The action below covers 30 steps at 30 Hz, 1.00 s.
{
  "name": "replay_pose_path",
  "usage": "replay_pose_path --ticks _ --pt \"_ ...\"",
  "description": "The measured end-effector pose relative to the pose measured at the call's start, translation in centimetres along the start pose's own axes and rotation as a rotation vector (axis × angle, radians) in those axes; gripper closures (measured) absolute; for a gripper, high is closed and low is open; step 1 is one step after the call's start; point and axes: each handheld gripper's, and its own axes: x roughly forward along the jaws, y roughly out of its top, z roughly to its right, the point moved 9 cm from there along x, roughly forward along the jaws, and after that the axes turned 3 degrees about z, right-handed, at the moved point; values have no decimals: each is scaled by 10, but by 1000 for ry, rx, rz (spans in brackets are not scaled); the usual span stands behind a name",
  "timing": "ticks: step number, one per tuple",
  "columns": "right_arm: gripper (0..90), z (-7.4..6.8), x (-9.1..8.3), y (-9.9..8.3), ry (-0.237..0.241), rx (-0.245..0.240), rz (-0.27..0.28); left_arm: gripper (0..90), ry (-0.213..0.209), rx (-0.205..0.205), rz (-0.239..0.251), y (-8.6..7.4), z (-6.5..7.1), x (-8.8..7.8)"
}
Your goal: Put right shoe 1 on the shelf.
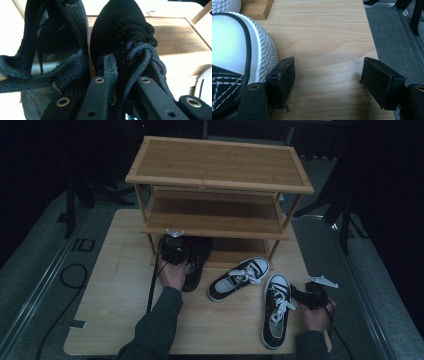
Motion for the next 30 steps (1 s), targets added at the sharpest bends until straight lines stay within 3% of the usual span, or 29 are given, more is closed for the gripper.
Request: replay_pose_path --ticks 7,11,14,22,30 --pt "270 0 0 0 0 0 0 849 59 -4 34 1 -6 3" --pt "270 0 0 0 0 0 0 843 72 5 36 1 -7 5" --pt "270 0 0 0 0 0 0 786 74 12 35 1 -8 4" --pt "270 0 0 0 0 -1 0 643 18 30 28 0 -5 -3" --pt "270 0 0 0 0 0 0 592 -56 45 58 6 -2 -37"
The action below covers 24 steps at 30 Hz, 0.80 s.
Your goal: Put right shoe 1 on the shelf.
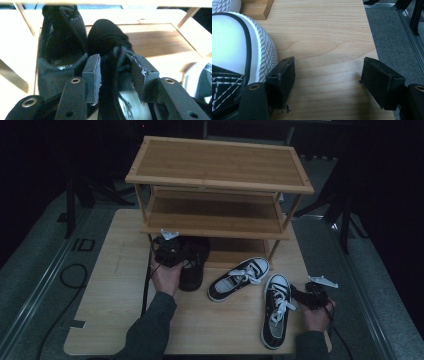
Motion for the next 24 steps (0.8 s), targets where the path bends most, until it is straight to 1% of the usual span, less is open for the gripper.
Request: replay_pose_path --ticks 2,4,5,6,7,9,11,12,14,15,16,17,19,21,23,24 --pt "270 0 0 0 0 1 -1 592 -28 10 3 -1 2 -12" --pt "270 0 0 0 -1 -1 1 593 -74 8 -2 -3 5 -23" --pt "271 0 0 0 -1 -2 1 599 -108 3 -6 -5 8 -31" --pt "271 0 0 0 0 -1 1 602 -118 4 -5 -6 8 -35" --pt "271 0 0 0 0 1 0 613 -129 18 -7 -9 10 -43" --pt "270 0 0 0 -1 -1 1 625 -147 27 -12 -13 11 -50" --pt "271 0 0 0 -1 0 0 655 -154 36 -19 -18 10 -58" --pt "271 0 0 0 -1 1 0 685 -157 35 -18 -19 10 -59" --pt "271 0 0 0 -1 1 0 724 -174 38 -31 -25 9 -62" --pt "271 0 0 0 -1 1 0 739 -174 38 -31 -25 9 -62" --pt "271 0 0 0 -1 -1 0 763 -171 33 -41 -32 6 -63" --pt "271 0 0 0 -1 -1 0 782 -173 33 -45 -34 5 -64" --pt "271 0 0 0 -1 -1 0 818 -163 47 -55 -40 4 -66" --pt "271 0 0 0 -1 -1 1 885 -157 72 -70 -46 4 -67" --pt "271 0 0 0 -1 -1 0 897 -148 99 -93 -54 6 -66" --pt "271 0 0 0 -1 -1 0 898 -150 108 -102 -58 7 -65"
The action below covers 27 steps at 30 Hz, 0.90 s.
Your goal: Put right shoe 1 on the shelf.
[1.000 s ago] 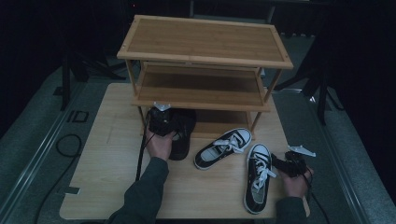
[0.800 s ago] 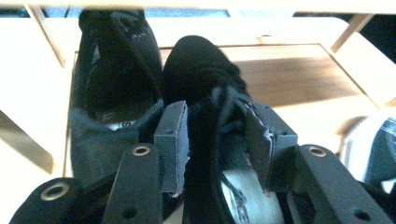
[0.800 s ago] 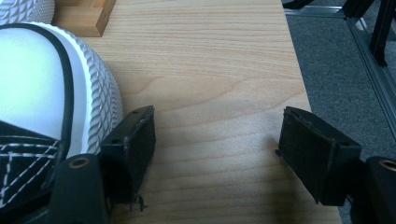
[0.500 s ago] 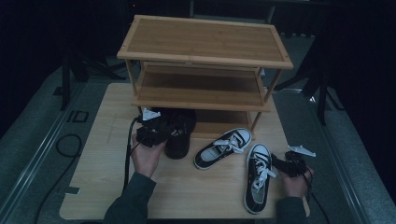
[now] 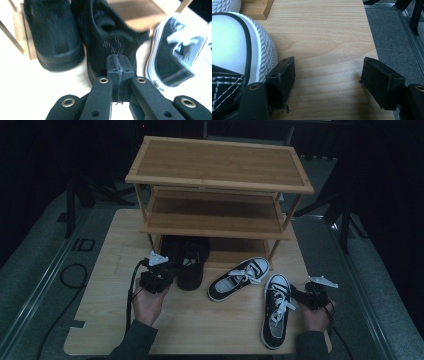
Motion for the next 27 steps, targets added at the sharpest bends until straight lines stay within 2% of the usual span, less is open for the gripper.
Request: replay_pose_path --ticks 2,4,9,12,14,21,22,27 --pt "271 0 0 0 0 0 0 898 -5 9 -22 -9 3 5" --pt "271 0 0 0 0 0 -1 898 -28 9 -32 -16 6 12" --pt "271 0 0 0 0 -1 0 898 -24 11 -82 -33 6 27" --pt "270 0 0 0 0 0 -1 898 -17 13 -97 -38 6 33" --pt "271 0 0 0 0 -1 0 895 -30 12 -110 -43 8 37" --pt "270 0 0 0 0 0 -1 895 -27 40 -142 -55 15 42" --pt "271 0 0 0 0 -1 0 895 -28 52 -158 -59 18 45" --pt "271 0 0 0 0 -1 0 895 -35 62 -177 -65 25 51"
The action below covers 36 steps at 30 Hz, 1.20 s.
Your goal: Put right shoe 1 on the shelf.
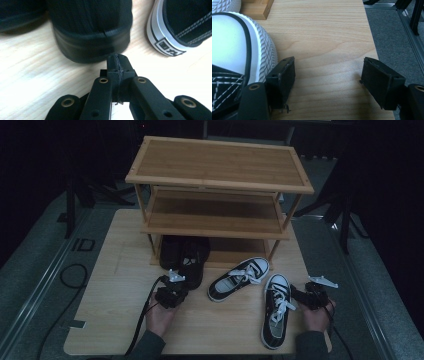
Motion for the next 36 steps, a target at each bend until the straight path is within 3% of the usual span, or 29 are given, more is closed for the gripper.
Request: replay_pose_path --ticks 9,14,24,36 --pt "270 0 0 0 0 0 0 892 5 27 -29 -2 6 14" --pt "270 0 0 0 0 0 0 894 17 8 -33 -3 3 16" --pt "270 0 0 0 0 1 0 894 21 -17 -34 8 -2 22" --pt "270 0 0 0 0 1 0 894 49 -50 -42 32 -9 43"
